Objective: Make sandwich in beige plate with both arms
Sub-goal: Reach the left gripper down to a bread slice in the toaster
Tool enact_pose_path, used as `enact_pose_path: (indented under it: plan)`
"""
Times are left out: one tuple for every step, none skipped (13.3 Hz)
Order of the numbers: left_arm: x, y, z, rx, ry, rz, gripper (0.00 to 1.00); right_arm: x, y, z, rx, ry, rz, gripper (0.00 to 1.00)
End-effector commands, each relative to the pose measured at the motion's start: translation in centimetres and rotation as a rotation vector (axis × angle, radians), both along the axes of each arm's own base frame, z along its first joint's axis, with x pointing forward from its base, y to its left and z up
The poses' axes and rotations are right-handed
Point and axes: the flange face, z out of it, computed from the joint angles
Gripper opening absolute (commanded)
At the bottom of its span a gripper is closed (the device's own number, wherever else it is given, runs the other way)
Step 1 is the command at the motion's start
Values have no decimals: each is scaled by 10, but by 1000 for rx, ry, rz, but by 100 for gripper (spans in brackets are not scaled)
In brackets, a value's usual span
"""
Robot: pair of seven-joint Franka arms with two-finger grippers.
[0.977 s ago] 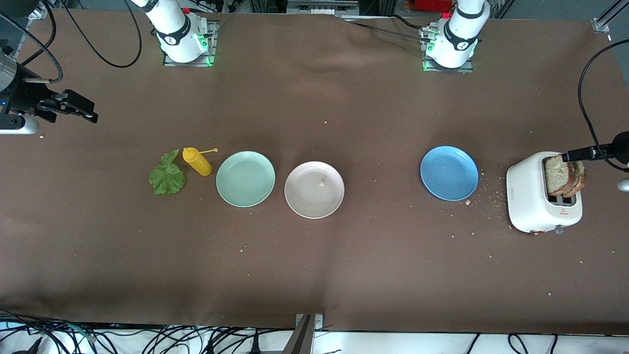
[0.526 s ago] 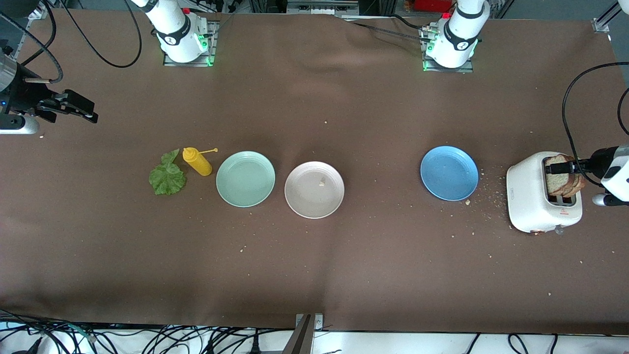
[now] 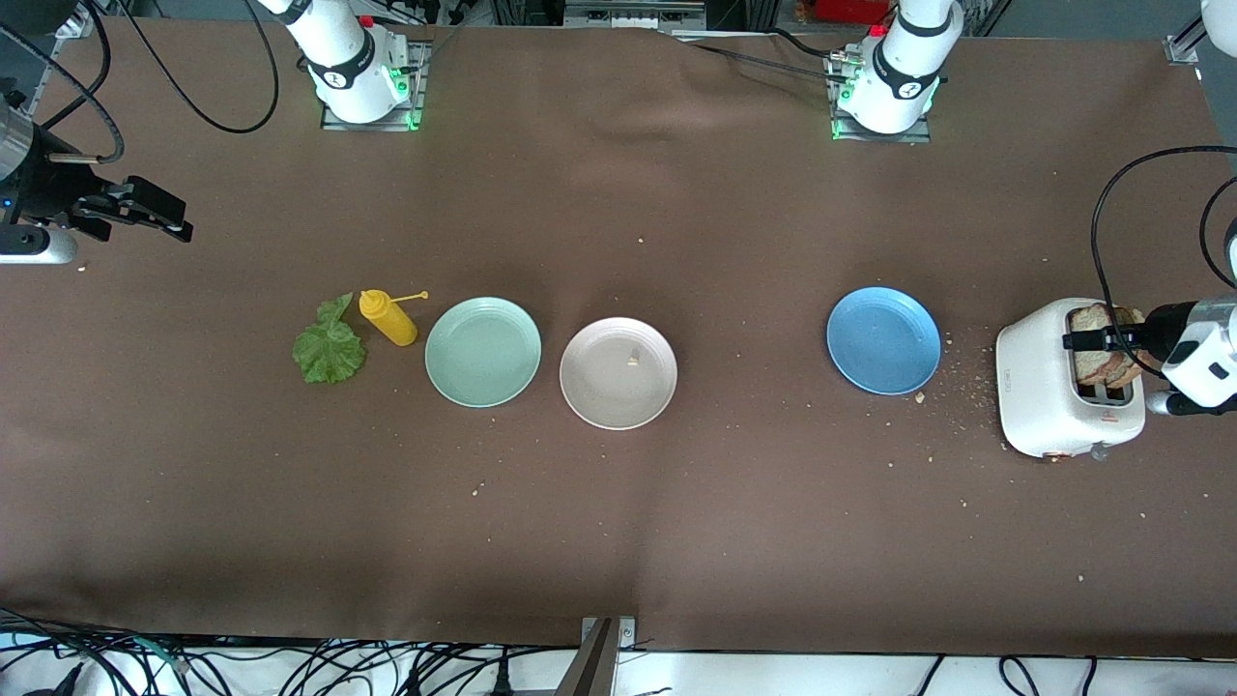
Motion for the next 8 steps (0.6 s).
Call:
enact_pose_path:
  plan:
    - [5, 3, -1, -10, -5, -88, 15, -2, 1, 6, 7, -2, -9, 100]
    - [3, 9, 1, -14, -8, -92, 0, -2, 1, 5, 7, -1, -9, 100]
    - [2, 14, 1, -16, -7, -102, 0, -2, 1, 6, 7, -2, -9, 100]
    - [1, 16, 1, -20, -7, -135, 0, -2, 1, 5, 5, -1, -9, 100]
    - [1, 20, 9, 0, -9, -175, 0, -2, 1, 5, 7, -1, -9, 100]
    - [2, 22, 17, 13, -21, -186, 0, -2, 1, 5, 7, -1, -9, 100]
    - [8, 23, 34, 30, -44, -191, 0, -2, 1, 6, 7, -2, -9, 100]
    - [10, 22, 47, 33, -43, -193, 0, -2, 1, 6, 7, -2, -9, 100]
